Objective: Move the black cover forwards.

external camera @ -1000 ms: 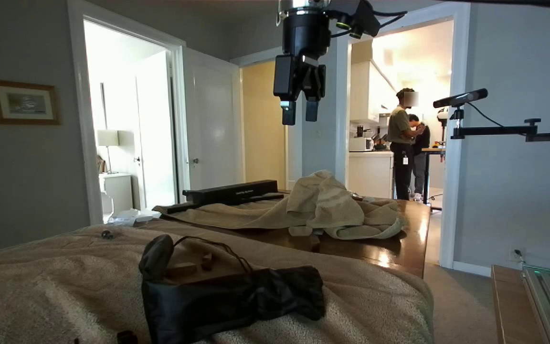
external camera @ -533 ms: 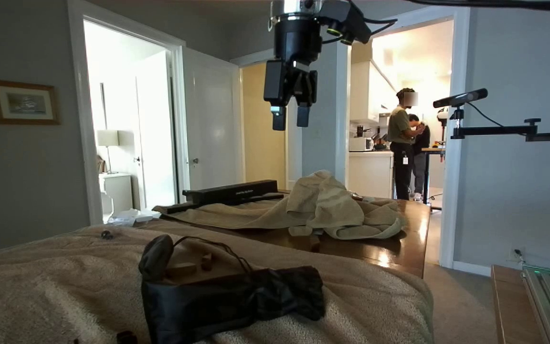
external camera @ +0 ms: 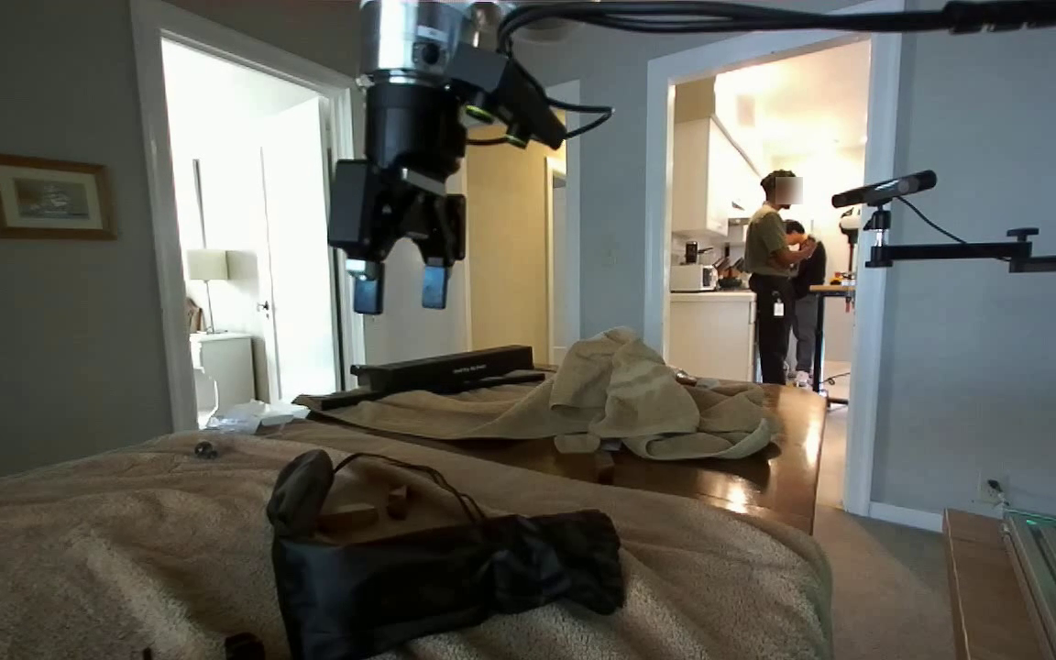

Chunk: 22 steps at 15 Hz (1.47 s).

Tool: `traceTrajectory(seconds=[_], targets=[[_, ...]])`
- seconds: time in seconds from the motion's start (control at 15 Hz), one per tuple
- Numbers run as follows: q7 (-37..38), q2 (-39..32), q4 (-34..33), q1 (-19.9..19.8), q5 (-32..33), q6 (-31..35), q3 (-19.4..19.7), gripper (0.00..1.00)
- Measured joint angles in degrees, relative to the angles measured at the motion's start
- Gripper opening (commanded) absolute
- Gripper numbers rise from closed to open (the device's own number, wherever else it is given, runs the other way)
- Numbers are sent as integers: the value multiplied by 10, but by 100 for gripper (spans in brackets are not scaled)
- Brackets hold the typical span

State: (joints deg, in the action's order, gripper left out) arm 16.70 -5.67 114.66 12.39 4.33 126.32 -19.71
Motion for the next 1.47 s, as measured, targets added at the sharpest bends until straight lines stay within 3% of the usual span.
traceTrajectory(seconds=[0.33,0.67,1.0,1.47], targets=[[33,-113,-112,40,-2,-3,28,100],[98,-174,-181,46,-37,-15,65,100],[128,-214,-199,44,-121,-40,79,100],[132,-224,-207,45,-130,-43,80,100]])
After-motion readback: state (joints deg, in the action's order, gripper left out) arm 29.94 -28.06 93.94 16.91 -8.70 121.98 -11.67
